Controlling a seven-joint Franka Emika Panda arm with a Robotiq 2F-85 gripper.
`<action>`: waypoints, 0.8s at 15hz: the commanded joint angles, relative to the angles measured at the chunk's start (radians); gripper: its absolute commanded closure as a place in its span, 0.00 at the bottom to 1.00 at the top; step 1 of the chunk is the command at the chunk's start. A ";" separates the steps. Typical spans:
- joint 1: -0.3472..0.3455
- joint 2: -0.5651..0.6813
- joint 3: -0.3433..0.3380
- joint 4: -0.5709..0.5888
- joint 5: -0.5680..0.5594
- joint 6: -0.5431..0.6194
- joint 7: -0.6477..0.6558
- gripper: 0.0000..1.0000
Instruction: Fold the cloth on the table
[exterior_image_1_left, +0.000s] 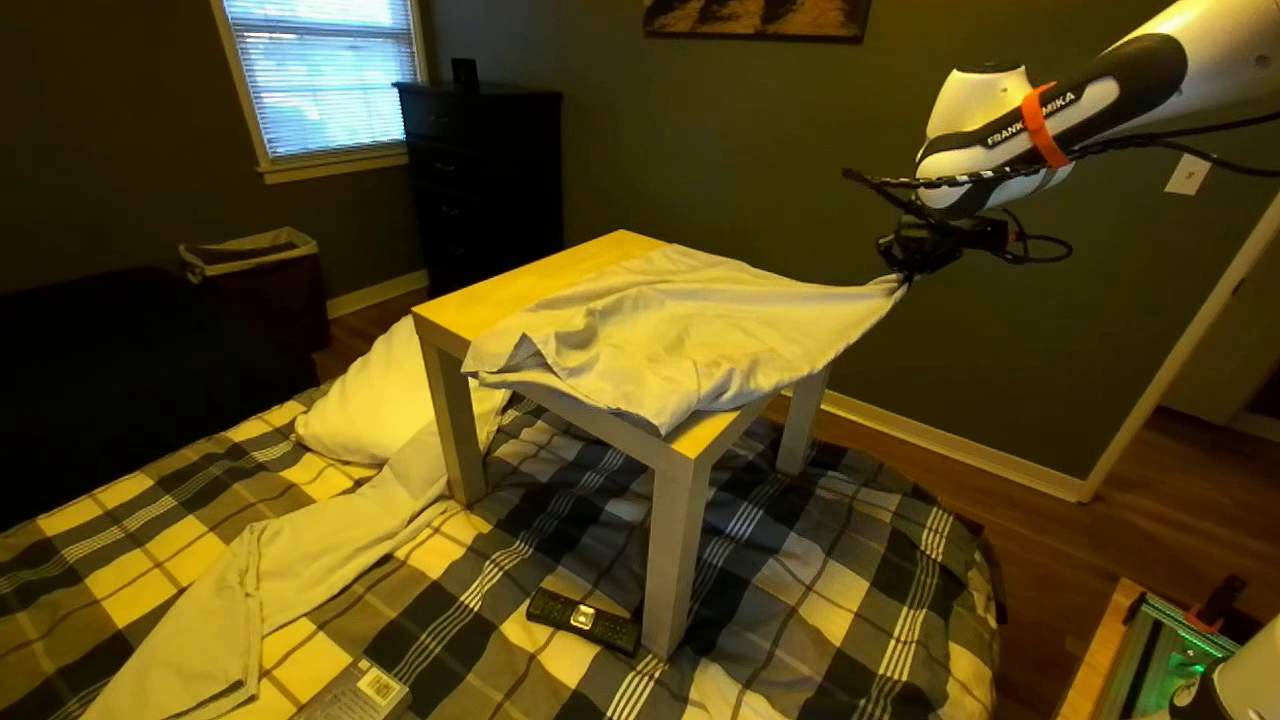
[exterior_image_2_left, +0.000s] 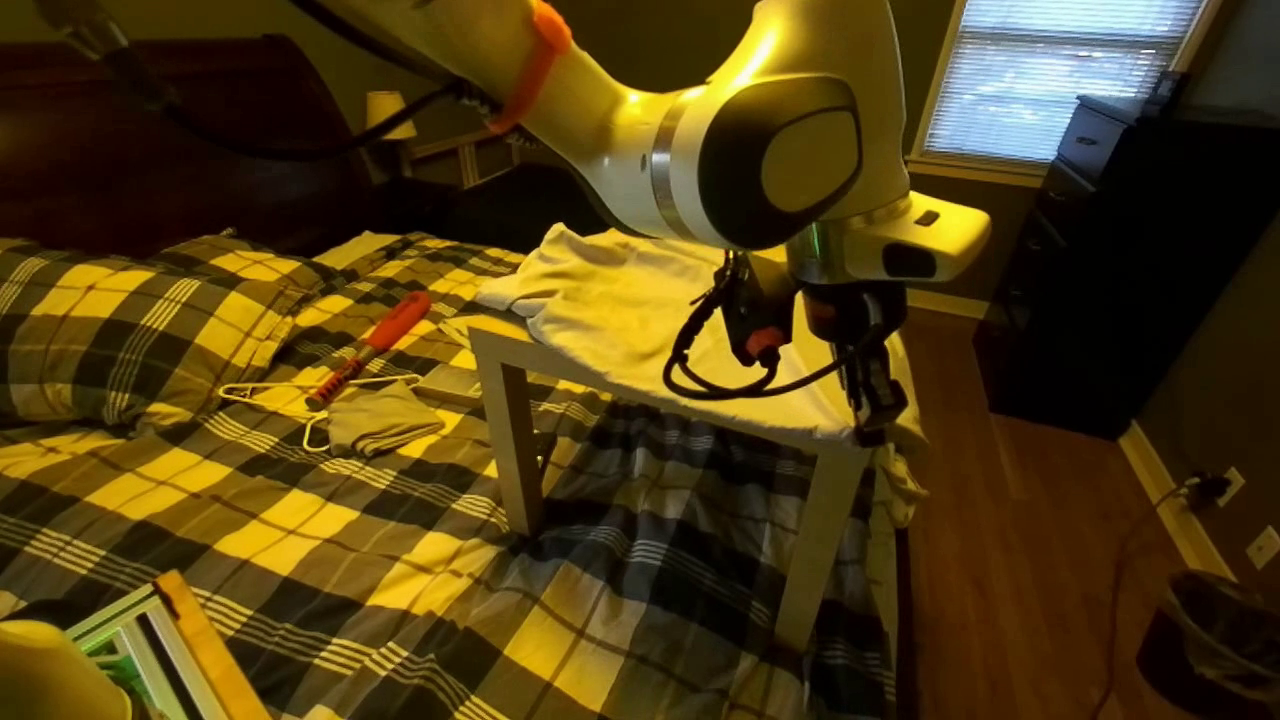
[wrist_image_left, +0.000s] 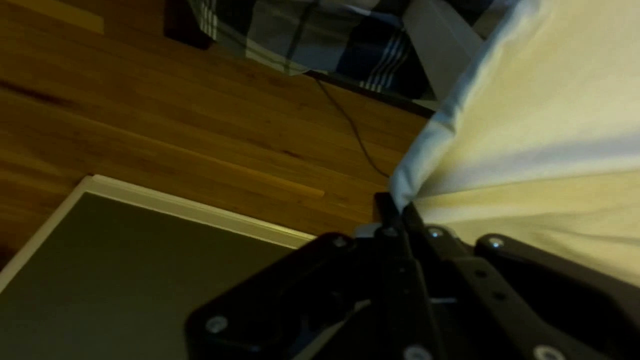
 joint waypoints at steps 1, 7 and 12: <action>-0.022 -0.084 0.049 -0.049 -0.062 -0.061 -0.015 1.00; -0.010 -0.114 0.150 -0.034 0.051 0.003 -0.089 1.00; 0.021 -0.028 0.237 0.039 0.195 0.204 -0.054 1.00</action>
